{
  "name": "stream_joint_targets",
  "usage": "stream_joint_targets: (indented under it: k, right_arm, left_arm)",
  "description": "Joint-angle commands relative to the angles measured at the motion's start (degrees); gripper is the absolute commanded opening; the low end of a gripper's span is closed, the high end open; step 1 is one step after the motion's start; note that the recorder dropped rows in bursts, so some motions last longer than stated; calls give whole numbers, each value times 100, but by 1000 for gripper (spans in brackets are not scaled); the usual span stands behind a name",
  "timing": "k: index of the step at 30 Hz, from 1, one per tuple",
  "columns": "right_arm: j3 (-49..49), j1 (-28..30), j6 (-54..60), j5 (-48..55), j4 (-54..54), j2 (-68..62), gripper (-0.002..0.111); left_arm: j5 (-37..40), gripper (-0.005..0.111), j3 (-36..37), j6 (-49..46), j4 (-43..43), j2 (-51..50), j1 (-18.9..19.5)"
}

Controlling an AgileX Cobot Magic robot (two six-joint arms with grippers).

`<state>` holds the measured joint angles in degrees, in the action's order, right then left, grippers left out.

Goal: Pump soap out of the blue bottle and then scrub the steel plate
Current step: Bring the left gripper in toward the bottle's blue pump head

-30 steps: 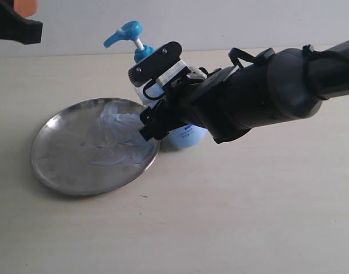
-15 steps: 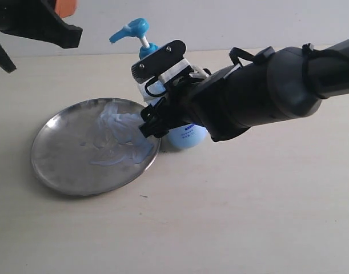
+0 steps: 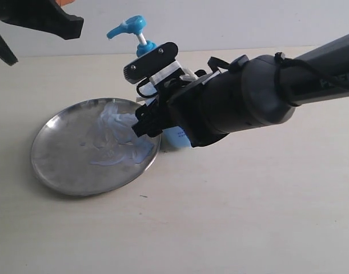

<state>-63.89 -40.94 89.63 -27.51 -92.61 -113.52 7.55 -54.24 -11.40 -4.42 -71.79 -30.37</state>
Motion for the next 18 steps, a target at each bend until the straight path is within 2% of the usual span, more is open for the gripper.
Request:
stream_joint_targets:
  k: [1,10,18]
  right_arm:
    - [14,-41,95,82,-173,-131,0]
    - [14,-41,164,133,-182,-131,0]
    - [14,-41,372,144,-277,-131,0]
  left_arm:
    - [8,0,-208,-23,45,-29,-32]
    - [87,0,-500,-12,109,-313,-57]
    - [673,0,-1080,-101,873,-700,-101]
